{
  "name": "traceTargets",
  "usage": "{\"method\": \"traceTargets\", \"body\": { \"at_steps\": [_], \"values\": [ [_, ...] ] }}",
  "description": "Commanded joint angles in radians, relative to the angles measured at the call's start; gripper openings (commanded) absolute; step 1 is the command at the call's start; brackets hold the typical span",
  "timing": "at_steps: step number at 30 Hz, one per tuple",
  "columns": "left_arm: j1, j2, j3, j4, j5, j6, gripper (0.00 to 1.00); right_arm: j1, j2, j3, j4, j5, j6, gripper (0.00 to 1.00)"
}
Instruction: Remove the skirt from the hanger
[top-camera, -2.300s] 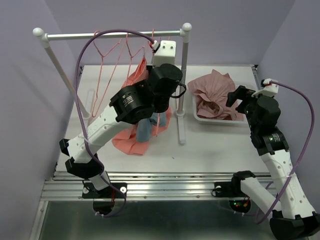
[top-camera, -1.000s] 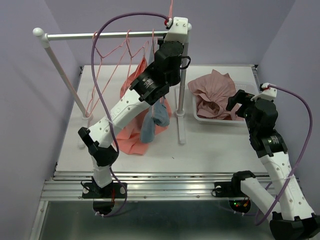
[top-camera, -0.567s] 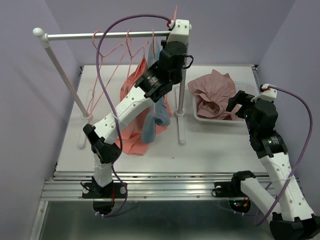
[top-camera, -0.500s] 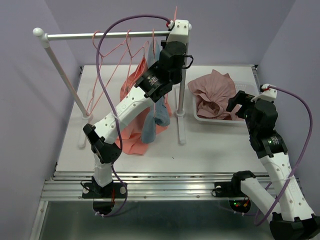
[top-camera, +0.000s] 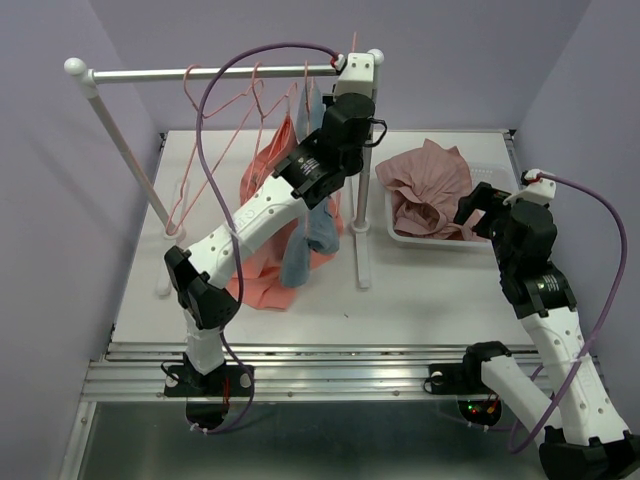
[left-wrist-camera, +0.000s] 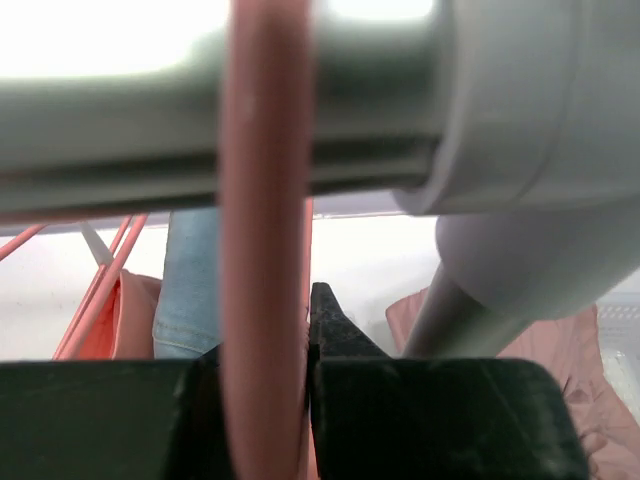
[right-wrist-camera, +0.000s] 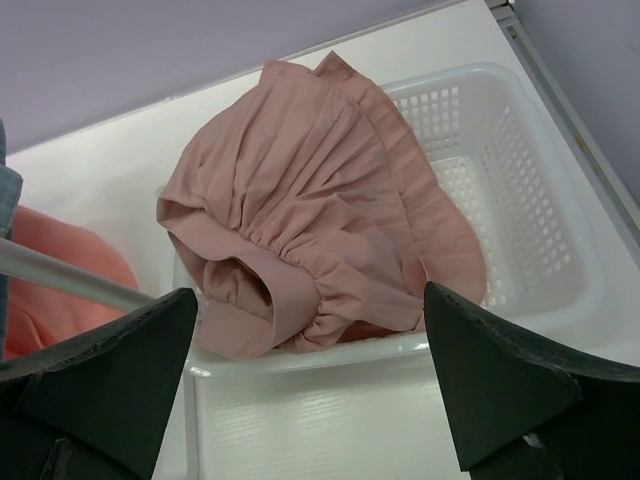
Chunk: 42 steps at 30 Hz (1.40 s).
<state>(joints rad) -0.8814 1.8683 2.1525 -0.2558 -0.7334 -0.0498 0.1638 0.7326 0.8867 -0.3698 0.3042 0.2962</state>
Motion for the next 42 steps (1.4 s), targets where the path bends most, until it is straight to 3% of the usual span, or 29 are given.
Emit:
{"method": "traceTargets", "body": {
  "at_steps": [1,4,6,14,16,21,26,30,36,42],
  "values": [
    [0.002,-0.092,-0.04,0.01,-0.003,-0.045,0.0,-0.004,-0.016,0.005,-0.008,0.009,0.009,1.0],
    [0.004,-0.101,-0.046,0.003,0.018,-0.047,0.16,-0.004,-0.021,0.001,-0.009,0.007,0.009,1.0],
    [0.001,-0.113,-0.049,-0.005,0.037,-0.045,0.35,-0.004,-0.021,0.003,-0.012,0.004,0.009,1.0],
    [-0.024,-0.182,-0.071,-0.023,0.098,-0.055,0.62,-0.004,-0.019,0.008,-0.024,-0.008,0.017,1.0],
    [-0.034,-0.221,-0.097,-0.028,0.123,-0.061,0.77,-0.004,-0.021,0.011,-0.024,-0.013,0.018,1.0],
    [-0.092,-0.316,-0.201,-0.033,0.164,-0.078,0.97,-0.004,-0.025,0.017,-0.041,-0.017,0.02,1.0],
    [-0.191,-0.417,-0.275,-0.023,0.206,-0.067,0.99,-0.004,-0.041,0.008,-0.049,-0.045,0.026,1.0],
    [-0.264,-0.481,-0.332,-0.017,0.155,-0.07,0.99,-0.004,-0.045,0.0,-0.066,-0.036,0.023,1.0],
    [-0.263,-0.554,-0.395,-0.048,-0.021,-0.11,0.99,-0.004,-0.055,0.011,-0.096,-0.071,0.015,1.0],
    [-0.191,-0.58,-0.419,-0.086,-0.051,-0.142,0.99,-0.004,-0.059,0.009,-0.109,-0.08,0.012,1.0]
  ]
}}
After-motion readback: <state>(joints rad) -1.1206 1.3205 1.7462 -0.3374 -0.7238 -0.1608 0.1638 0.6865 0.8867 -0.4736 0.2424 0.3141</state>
